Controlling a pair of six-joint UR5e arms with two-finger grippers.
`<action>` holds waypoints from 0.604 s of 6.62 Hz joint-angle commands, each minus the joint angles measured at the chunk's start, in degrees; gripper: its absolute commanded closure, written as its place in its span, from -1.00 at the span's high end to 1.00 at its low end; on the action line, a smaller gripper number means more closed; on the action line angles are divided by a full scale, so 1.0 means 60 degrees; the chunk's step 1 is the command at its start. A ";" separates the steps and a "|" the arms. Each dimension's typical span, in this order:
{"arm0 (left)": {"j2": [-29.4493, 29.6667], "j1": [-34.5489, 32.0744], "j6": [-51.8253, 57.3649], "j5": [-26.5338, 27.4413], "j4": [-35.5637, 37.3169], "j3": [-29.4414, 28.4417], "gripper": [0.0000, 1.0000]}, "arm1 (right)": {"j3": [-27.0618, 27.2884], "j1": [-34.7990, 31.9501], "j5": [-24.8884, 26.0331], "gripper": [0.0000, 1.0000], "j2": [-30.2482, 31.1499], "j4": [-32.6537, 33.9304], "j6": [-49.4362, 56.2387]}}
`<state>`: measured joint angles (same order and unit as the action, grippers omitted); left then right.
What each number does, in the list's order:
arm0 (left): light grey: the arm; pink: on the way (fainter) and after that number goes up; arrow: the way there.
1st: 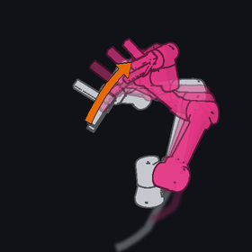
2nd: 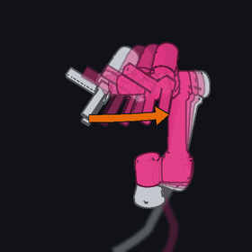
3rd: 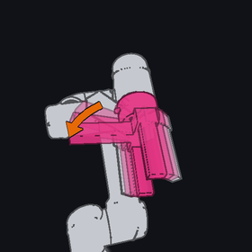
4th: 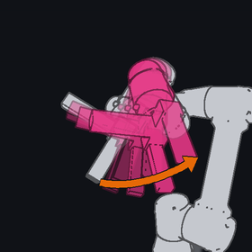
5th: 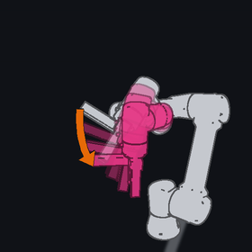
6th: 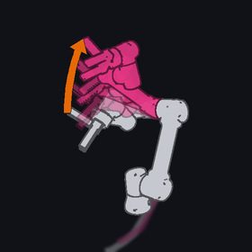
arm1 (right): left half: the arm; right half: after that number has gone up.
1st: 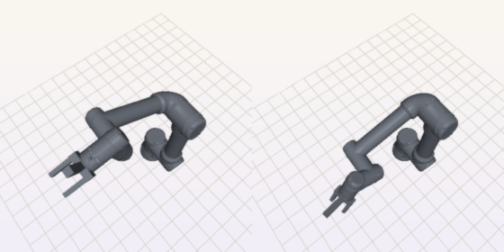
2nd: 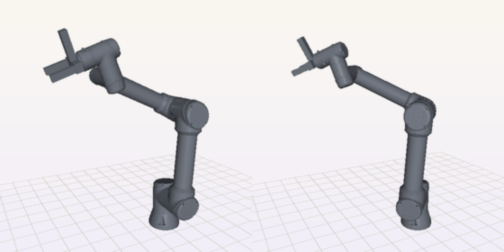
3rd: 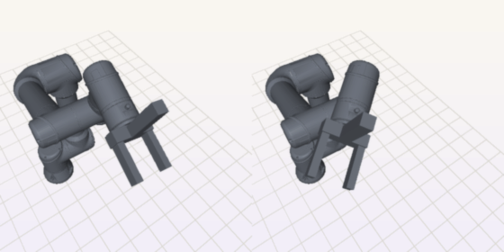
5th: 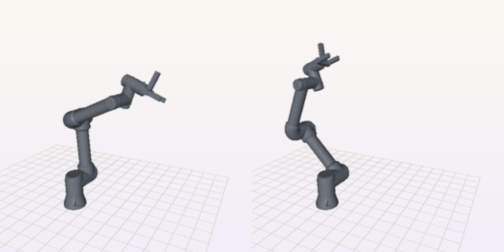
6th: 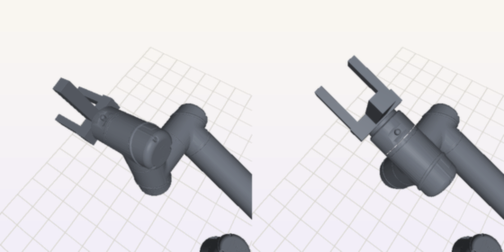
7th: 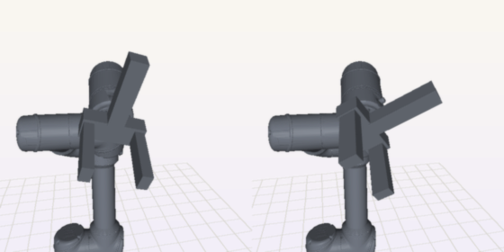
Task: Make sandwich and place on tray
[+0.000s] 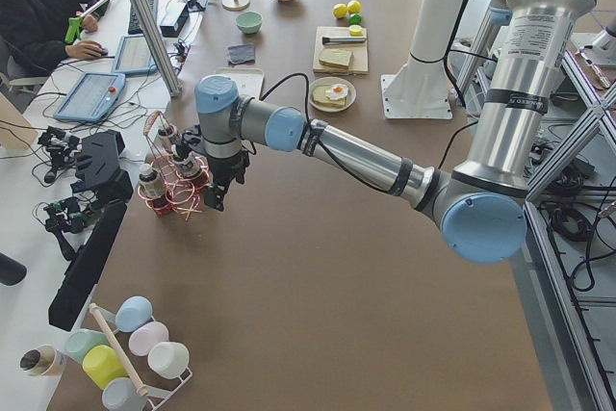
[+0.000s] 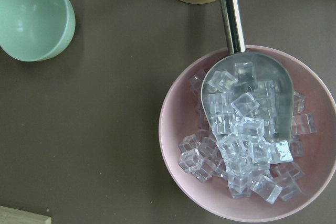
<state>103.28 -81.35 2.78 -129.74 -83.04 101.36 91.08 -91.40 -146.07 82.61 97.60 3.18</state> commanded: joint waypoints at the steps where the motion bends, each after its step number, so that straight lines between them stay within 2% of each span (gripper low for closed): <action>1: 0.0247 0.0972 -0.2444 0.0017 -0.0193 0.0915 0.96 | -0.0515 -0.0074 -0.0382 1.00 -0.0480 -0.0257 -0.0076; 2: 0.0523 0.1498 -0.3470 0.0017 -0.0251 0.1282 0.96 | -0.0561 -0.0074 -0.0439 1.00 -0.0381 -0.0286 -0.0077; 3: 0.0569 0.2388 -0.5163 0.0220 -0.1078 0.1590 0.96 | -0.0837 -0.0060 -0.0614 1.00 -0.0540 -0.0300 -0.0671; 4: 0.0584 0.3122 -0.5789 0.0744 -0.1782 0.1695 0.96 | -0.0405 -0.0074 -0.0790 1.00 -0.0382 -0.0388 -0.2287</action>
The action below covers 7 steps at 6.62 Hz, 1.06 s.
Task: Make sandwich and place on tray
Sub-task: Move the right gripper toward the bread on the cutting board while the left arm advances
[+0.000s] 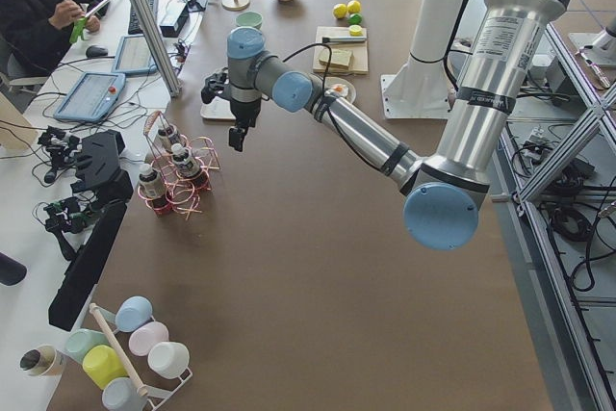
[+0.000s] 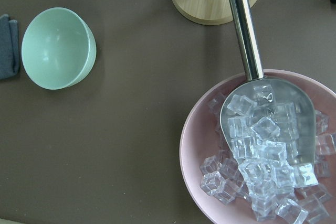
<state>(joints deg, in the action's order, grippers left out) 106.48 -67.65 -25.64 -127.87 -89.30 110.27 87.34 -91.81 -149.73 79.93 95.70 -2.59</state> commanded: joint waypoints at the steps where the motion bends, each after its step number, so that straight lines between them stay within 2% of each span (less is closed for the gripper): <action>1: 0.0051 0.1280 -0.1044 0.0452 -0.1110 0.0269 0.96 | 0.0644 -0.0006 -0.0196 1.00 0.0764 -0.1174 -0.1094; 2: 0.0007 0.1386 -0.1088 0.0424 -0.2143 0.0110 0.96 | 0.0518 0.0052 -0.0298 1.00 0.0829 -0.1983 -0.1223; 3: -0.0008 0.1604 -0.1204 0.0409 -0.2400 0.0022 0.96 | 0.0415 0.0284 -0.1343 1.00 0.1018 -0.2165 -0.1180; 4: 0.0079 0.2215 -0.2902 0.0655 -0.2997 0.0021 0.96 | 0.0588 0.0359 -0.1760 1.00 0.1078 -0.2500 -0.1470; 5: 0.0196 0.2990 -0.3949 0.1702 -0.3598 0.0050 0.96 | 0.0662 0.0708 -0.1750 1.00 0.1049 -0.2938 -0.1951; 6: 0.0415 0.3563 -0.4641 0.2379 -0.3618 0.0108 0.96 | 0.1040 0.1219 -0.1633 1.00 0.1035 -0.3842 -0.2710; 7: 0.0649 0.3758 -0.5199 0.2517 -0.3618 0.0123 0.96 | 0.1870 0.1862 -0.0646 1.00 0.1034 -0.4402 -0.3211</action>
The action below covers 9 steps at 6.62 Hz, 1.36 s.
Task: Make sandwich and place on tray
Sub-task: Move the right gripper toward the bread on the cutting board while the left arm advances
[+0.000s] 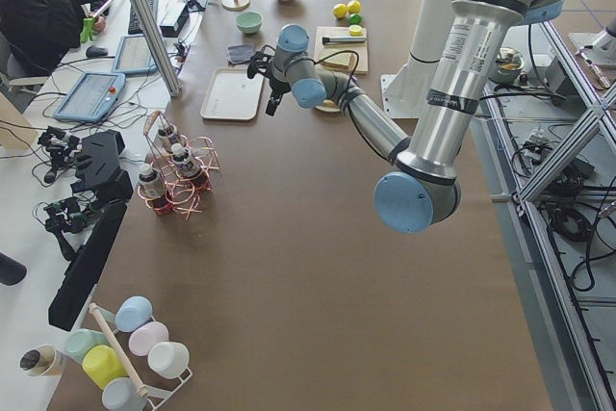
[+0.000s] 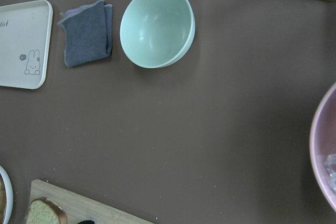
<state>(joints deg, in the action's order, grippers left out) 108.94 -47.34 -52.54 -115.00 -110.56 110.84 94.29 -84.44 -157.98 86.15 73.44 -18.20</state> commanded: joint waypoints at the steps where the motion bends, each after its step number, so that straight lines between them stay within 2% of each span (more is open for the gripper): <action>1: 0.0401 0.0492 -0.1186 0.0445 -0.0060 0.0042 0.96 | 0.1300 0.1481 0.1420 1.00 -0.0061 -0.0711 -0.1107; 2: 0.0403 0.0696 -0.1509 0.0852 -0.0045 0.0159 0.96 | 0.2002 0.2258 0.2341 1.00 -0.0105 -0.0711 -0.2113; 3: 0.0403 0.0785 -0.1513 0.1074 -0.0016 0.0174 0.96 | 0.2343 0.2745 0.2829 1.00 -0.0149 -0.0726 -0.3210; 4: 0.0403 0.0873 -0.1542 0.1090 -0.0001 0.0160 0.96 | 0.2317 0.2981 0.2848 0.95 -0.0338 -0.0740 -0.3366; 5: 0.0432 0.0917 -0.1760 0.1105 0.0014 0.0160 0.96 | 0.2360 0.3535 0.2863 0.96 -0.0644 -0.1117 -0.4731; 6: 0.0534 0.1019 -0.1834 0.1105 0.0014 0.0160 0.96 | 0.2390 0.4280 0.3631 0.96 -0.0822 -0.1977 -0.6398; 8: 0.0550 0.1355 -0.1820 0.1251 -0.0001 0.0203 0.96 | 0.2376 0.5529 0.5302 0.98 -0.0533 -0.3282 -0.7476; 9: 0.0535 0.1763 -0.1791 0.2093 -0.0015 0.0204 0.96 | 0.2303 0.5968 0.5556 1.00 -0.0487 -0.3811 -0.8383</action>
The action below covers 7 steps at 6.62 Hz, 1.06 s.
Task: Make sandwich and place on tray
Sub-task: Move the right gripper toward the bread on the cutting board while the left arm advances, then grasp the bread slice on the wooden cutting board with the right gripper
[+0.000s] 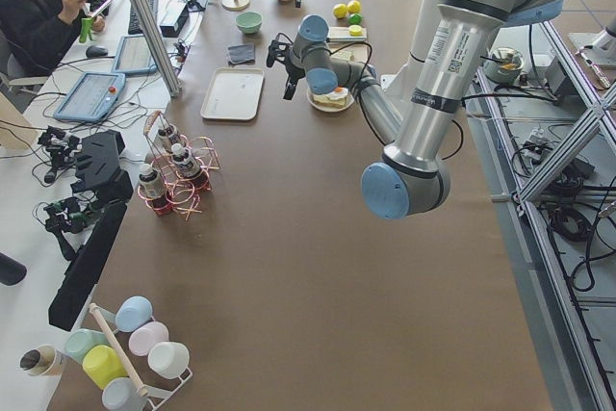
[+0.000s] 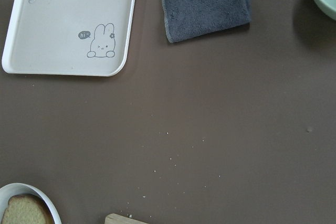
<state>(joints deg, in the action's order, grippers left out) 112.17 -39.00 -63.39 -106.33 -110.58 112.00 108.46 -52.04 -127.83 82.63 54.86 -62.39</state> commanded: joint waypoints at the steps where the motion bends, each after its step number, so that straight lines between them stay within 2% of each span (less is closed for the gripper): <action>1: -0.0077 0.0826 -0.0054 0.1295 0.0002 -0.0033 0.96 | 0.0058 0.1080 0.0939 1.00 0.0071 -0.0735 -0.1564; 3: -0.0121 0.0874 -0.0127 0.1229 0.0002 -0.0033 0.96 | 0.0394 0.2571 0.2589 0.99 0.0042 -0.0735 -0.2284; 7: -0.0121 0.0874 -0.0142 0.1257 -0.0027 -0.0077 0.96 | 0.0411 0.4011 0.3255 0.98 0.0873 -0.0720 -0.2302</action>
<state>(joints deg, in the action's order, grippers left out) 111.40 -33.75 -64.19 -98.91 -110.68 111.65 110.94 -30.34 -109.67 86.13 50.53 -76.18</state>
